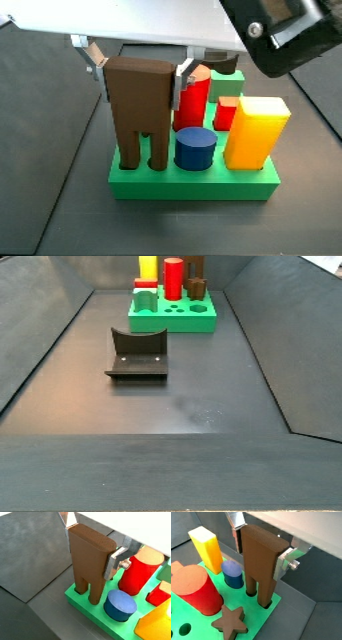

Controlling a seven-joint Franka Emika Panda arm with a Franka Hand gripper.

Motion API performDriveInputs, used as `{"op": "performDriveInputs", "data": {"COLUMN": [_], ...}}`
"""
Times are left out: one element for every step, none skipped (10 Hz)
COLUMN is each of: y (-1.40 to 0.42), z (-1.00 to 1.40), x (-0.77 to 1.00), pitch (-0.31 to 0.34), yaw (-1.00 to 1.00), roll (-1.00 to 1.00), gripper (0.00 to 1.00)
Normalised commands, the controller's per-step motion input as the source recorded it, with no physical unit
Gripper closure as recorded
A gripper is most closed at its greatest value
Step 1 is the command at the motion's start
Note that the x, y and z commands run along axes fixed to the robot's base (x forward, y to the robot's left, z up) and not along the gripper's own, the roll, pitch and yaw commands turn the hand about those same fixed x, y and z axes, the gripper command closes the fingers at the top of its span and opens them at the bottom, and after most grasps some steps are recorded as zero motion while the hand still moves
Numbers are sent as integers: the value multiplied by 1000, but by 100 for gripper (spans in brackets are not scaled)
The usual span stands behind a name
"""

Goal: Pick up the square-circle object. Move up. Place the square-circle object on the fixture. Regrasp the square-circle object. Rotate the square-circle object. Move to above the board. Insert the square-circle object.
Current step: Insert the square-circle object.

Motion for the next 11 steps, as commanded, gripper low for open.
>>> {"op": "performDriveInputs", "data": {"y": [83, 9, 40, -3, -97, -66, -89, -89, -74, -66, -40], "z": [-280, -323, -323, -346, -311, -329, -423, -486, -569, -554, -514], "x": [-86, -51, -191, -274, -320, -157, 0, 9, 160, 143, 94], "pitch": [-117, -121, -179, -216, -244, -196, -180, -156, -110, -73, -66], "yaw": [6, 29, 17, 49, 194, 280, 346, 423, 294, 183, 106], "roll": [33, 71, 50, 141, 97, 54, 43, 20, 23, 49, 60], "gripper": [100, 100, 100, 100, 100, 100, 100, 100, 100, 100, 100]}}
